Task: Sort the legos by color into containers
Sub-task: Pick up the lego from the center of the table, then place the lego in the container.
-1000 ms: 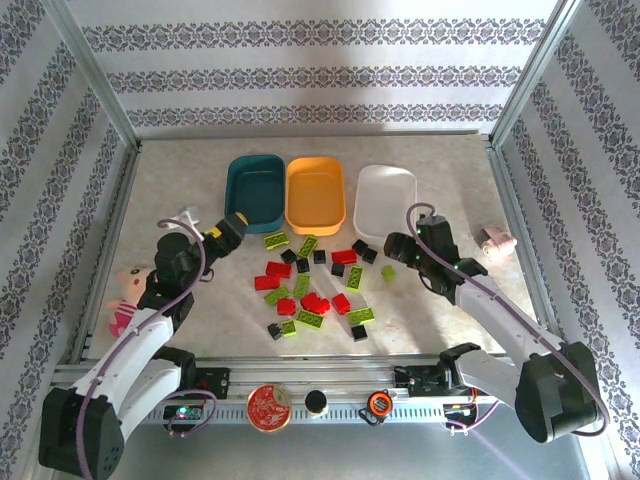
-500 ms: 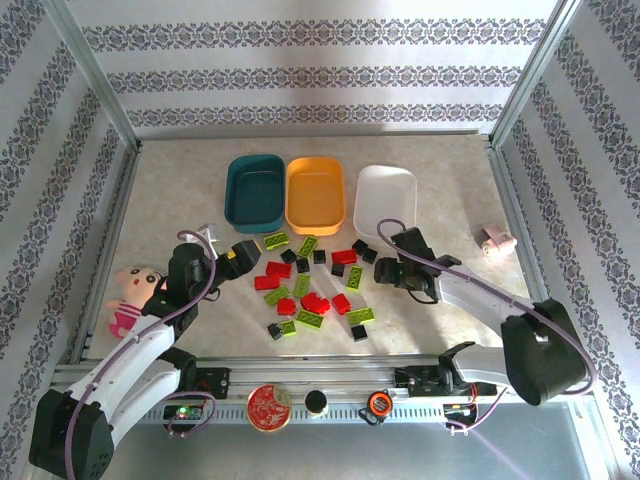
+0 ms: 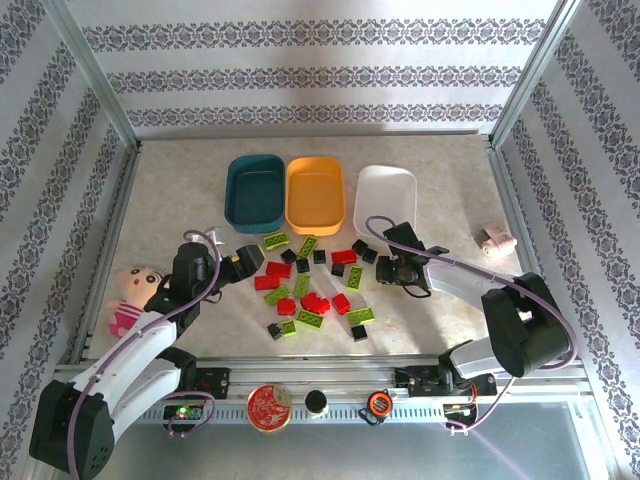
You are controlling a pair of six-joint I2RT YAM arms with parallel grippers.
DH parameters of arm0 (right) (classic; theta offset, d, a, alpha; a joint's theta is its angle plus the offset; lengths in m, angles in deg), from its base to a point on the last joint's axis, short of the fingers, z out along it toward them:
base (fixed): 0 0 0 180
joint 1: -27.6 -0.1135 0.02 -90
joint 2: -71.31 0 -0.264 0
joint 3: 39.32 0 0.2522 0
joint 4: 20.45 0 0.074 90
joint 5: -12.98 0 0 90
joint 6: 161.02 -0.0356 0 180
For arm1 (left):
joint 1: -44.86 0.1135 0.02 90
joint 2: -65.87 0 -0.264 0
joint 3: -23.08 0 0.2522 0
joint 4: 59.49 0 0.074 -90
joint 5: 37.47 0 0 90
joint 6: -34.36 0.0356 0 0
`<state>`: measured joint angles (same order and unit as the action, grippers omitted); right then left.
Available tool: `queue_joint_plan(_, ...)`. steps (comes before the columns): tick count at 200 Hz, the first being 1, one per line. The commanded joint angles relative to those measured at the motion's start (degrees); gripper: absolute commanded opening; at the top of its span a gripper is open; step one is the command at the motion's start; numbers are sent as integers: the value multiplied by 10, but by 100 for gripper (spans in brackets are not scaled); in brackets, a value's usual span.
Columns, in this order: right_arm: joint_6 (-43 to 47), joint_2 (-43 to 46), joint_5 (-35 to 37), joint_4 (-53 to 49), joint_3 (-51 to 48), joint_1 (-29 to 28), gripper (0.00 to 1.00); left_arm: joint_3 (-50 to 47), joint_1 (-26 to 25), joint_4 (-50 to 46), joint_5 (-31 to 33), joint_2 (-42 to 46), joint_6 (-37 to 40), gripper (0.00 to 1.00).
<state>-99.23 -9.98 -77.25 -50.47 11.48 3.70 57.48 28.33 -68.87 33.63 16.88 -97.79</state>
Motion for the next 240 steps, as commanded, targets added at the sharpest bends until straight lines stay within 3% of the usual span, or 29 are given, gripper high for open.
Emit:
queue_joint_plan(1, 9, 34, -22, -5, 11, -11, 23, 23, -9, -27, -8, 0, 21, 92)
queue_joint_plan(32, 14, 106, -15, -26, 51, -19, 20, 29, -10, -46, 7, 4, 25, 92)
queue_joint_plan(52, 25, 97, 6, -30, 101, -10, 20, 27, -11, -49, 12, 6, 24, 92)
queue_joint_plan(105, 41, -78, 28, -13, 233, 56, 21, 37, -30, -95, 30, 6, 36, 91)
queue_joint_plan(168, 46, -261, 45, -18, 386, 91, 22, 25, -43, -99, 50, -8, 33, 89)
queue_joint_plan(227, 19, -350, 30, -39, 467, 107, 31, 23, -47, -118, 67, -14, 31, 89)
queue_joint_plan(240, 16, -352, 22, -38, 472, 110, 38, 24, -51, -129, 75, -16, 32, 87)
